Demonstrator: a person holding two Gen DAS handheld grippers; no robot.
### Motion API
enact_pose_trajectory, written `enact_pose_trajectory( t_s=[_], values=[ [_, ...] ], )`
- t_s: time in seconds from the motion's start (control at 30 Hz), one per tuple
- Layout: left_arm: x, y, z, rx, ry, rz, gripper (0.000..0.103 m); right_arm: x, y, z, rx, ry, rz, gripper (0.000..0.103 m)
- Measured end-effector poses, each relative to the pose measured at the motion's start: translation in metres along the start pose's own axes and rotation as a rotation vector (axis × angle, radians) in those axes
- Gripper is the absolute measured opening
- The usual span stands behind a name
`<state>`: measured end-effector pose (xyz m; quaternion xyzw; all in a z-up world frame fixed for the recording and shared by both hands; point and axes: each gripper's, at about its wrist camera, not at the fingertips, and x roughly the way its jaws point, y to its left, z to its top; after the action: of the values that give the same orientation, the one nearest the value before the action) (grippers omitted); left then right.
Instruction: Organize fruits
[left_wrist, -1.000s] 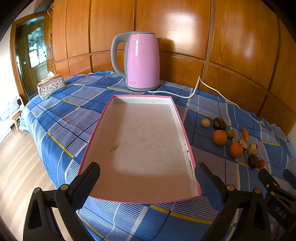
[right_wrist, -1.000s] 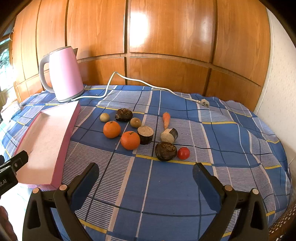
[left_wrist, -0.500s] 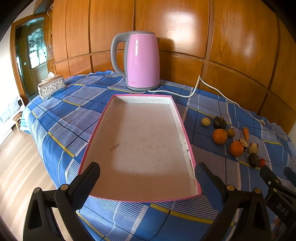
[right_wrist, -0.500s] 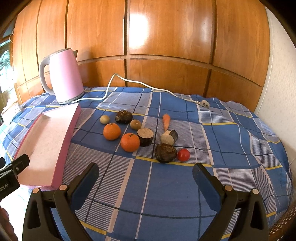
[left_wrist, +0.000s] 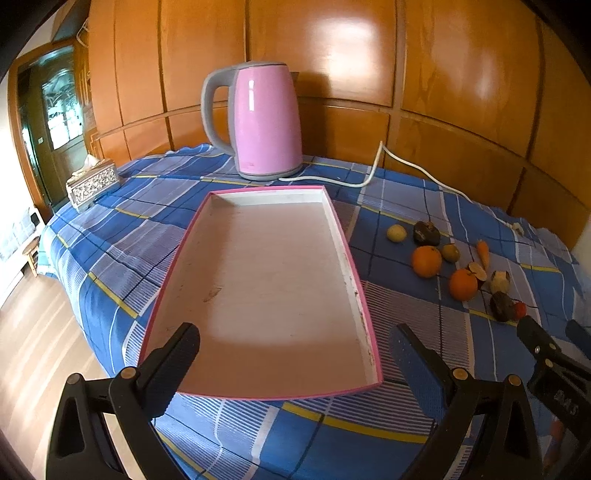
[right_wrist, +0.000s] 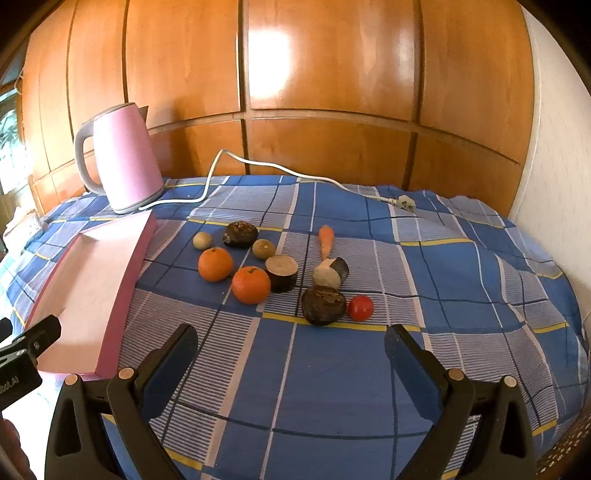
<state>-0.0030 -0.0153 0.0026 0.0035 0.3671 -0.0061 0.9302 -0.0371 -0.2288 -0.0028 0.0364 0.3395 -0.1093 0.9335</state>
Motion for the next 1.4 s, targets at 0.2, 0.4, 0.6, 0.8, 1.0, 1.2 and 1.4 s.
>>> enact_pose_trajectory(
  t_s=[0.2, 0.4, 0.6, 0.8, 1.0, 1.2, 1.4],
  values=[
    [0.001, -0.010, 0.001, 0.025, 0.008, -0.068, 0.103, 0.006, -0.018, 0.001, 0.032, -0.001, -0.025, 0.103],
    [0.009, -0.016, 0.009, 0.031, 0.073, -0.192, 0.103, 0.024, -0.061, 0.001, 0.100, 0.025, -0.124, 0.103],
    [0.025, -0.031, 0.021, 0.057, 0.141, -0.281, 0.090, 0.047, -0.124, 0.000, 0.208, 0.085, -0.271, 0.103],
    [0.027, -0.049, 0.034, 0.144, 0.128, -0.322, 0.088, 0.063, -0.166, -0.006, 0.270, 0.127, -0.354, 0.103],
    [0.041, -0.066, 0.056, 0.172, 0.144, -0.331, 0.087, 0.062, -0.172, -0.009, 0.281, 0.126, -0.354, 0.103],
    [0.083, -0.076, 0.084, 0.117, 0.235, -0.379, 0.059, 0.067, -0.175, -0.013, 0.290, 0.136, -0.353, 0.103],
    [0.121, -0.090, 0.104, 0.130, 0.257, -0.338, 0.041, 0.058, -0.152, -0.012, 0.198, 0.091, -0.326, 0.103]
  ],
)
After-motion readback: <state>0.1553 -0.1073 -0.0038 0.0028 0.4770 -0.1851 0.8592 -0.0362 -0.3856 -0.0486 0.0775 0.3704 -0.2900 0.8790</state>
